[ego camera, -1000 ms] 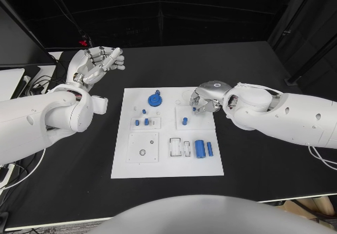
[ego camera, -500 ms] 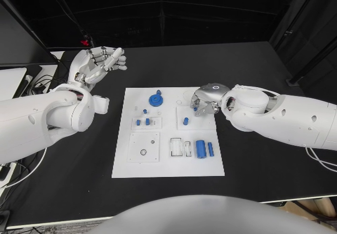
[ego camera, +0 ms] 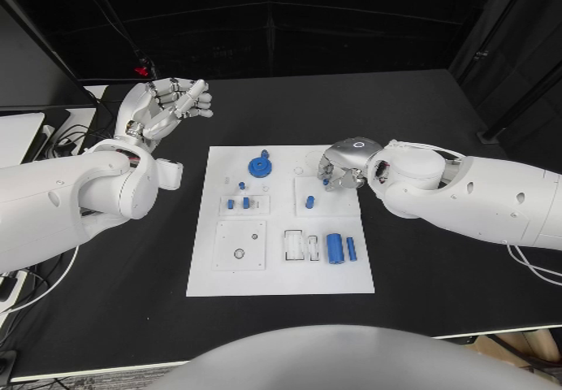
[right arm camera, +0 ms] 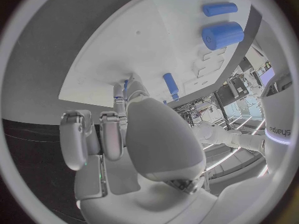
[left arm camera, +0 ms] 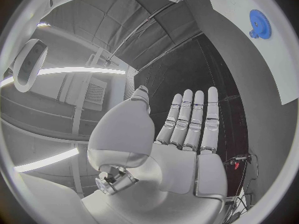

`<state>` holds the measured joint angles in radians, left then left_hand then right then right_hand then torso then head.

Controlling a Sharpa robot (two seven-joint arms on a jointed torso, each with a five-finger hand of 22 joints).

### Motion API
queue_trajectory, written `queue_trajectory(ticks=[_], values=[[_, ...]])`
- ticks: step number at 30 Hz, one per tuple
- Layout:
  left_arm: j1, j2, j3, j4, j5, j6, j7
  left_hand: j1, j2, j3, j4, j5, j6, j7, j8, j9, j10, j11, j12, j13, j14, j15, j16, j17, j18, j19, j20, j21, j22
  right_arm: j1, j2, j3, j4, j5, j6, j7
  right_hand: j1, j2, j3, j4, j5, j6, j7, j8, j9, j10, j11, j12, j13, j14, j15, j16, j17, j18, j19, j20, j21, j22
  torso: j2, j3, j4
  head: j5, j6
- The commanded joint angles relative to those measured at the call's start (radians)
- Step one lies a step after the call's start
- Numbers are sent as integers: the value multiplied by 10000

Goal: Assemble the parts on the task board

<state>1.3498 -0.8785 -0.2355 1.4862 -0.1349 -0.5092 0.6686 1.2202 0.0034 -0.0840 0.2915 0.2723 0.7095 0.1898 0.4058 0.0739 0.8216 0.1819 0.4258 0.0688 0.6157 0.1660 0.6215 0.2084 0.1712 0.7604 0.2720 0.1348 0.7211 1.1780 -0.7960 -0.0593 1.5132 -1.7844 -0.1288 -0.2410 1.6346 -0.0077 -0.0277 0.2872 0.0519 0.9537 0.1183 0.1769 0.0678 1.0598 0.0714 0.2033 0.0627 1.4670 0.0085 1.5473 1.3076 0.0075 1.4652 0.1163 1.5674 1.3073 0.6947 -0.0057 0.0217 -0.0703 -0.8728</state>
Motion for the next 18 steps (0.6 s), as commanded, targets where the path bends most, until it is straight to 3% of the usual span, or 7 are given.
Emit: queue_trajectory(ticks=[1,10,18], values=[[13,11,5,5,27,122,22,52,92,-77,1,64,46,292,46,-14,-18,-57,58,-16,-76,-19,56,-16,93,68,17,57,-13,-20,-1,-25,-21,-232,254,-264,117,12,93,29,-51,162,-15,-49,16,139,-26,-72,-10,966,-73,48,2277,-75,1056,-67,34,2635,7,5,9,43,2],[13,34,5,-17,27,71,-8,151,197,-86,-8,86,62,278,91,-17,-17,-68,113,-19,-78,-26,132,-81,91,94,10,70,-25,-21,31,-25,-41,-279,336,-338,82,117,231,45,-51,791,-156,110,78,567,-196,-250,-23,968,-370,52,2283,-75,1056,-290,34,2635,-1,-2,4,71,2],[12,12,5,-11,27,64,-18,181,218,-92,-10,96,65,276,102,-19,-19,-71,127,-20,-80,-28,153,-100,90,97,9,72,-29,-22,104,-25,-52,-286,501,-345,38,79,232,47,-51,827,-163,67,60,624,-211,-350,-25,963,-396,40,2259,-75,1056,-339,34,2635,8,2,-1,197,2]])
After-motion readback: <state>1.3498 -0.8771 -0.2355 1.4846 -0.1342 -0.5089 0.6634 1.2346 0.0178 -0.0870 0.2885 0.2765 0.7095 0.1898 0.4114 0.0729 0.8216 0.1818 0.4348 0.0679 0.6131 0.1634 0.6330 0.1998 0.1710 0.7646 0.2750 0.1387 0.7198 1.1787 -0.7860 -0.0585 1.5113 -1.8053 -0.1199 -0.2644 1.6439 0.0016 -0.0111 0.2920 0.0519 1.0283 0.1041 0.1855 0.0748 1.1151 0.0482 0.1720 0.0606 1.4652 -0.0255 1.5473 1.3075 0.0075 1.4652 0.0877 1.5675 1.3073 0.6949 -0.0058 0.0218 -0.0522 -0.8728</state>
